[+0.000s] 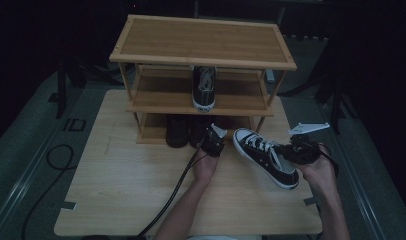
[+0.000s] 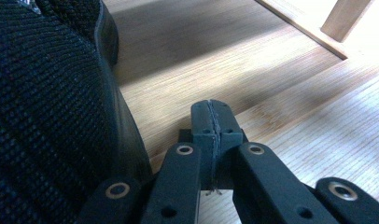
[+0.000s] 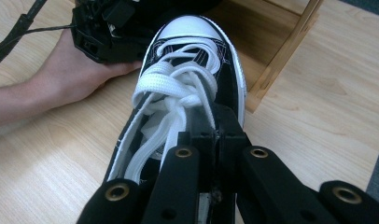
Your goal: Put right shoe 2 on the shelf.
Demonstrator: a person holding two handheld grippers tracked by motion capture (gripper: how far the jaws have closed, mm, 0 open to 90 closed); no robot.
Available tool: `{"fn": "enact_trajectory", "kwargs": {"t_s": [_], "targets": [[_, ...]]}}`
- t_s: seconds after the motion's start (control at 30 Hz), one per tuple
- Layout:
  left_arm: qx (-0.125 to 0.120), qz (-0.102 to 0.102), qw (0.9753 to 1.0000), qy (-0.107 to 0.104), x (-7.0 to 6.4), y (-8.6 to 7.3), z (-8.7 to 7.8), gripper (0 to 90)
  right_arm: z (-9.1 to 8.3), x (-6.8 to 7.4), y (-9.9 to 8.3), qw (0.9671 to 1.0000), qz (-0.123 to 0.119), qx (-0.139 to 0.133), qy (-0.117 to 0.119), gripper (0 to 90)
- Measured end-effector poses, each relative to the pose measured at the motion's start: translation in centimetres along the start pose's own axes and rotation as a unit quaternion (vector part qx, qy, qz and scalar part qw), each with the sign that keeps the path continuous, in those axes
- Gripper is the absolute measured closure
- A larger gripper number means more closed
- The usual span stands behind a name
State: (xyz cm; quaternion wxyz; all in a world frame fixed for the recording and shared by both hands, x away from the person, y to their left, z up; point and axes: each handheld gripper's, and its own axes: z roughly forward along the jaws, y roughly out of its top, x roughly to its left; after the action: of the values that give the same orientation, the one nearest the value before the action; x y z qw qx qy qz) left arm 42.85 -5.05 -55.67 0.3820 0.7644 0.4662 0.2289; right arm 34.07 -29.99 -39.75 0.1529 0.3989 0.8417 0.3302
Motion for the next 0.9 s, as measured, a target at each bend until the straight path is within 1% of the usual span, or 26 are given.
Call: {"fn": "enact_trajectory", "kwargs": {"t_s": [0.2,0.6,0.9], "targets": [[0.000,0.000,1.0000,0.000,0.0,0.0,0.0,90.0,-0.5,-0.1,0.5,0.9999,-0.005,-0.008,0.006,88.3],[-0.003,-0.003,1.0000,0.000,0.0,0.0,0.0,90.0,-1.4,-0.2,1.5,0.9996,-0.017,-0.019,0.010,88.3],[-0.001,-0.003,1.0000,0.000,0.0,0.0,0.0,90.0,-1.8,-0.1,2.2,0.9993,-0.020,-0.029,0.017,88.3]]}}
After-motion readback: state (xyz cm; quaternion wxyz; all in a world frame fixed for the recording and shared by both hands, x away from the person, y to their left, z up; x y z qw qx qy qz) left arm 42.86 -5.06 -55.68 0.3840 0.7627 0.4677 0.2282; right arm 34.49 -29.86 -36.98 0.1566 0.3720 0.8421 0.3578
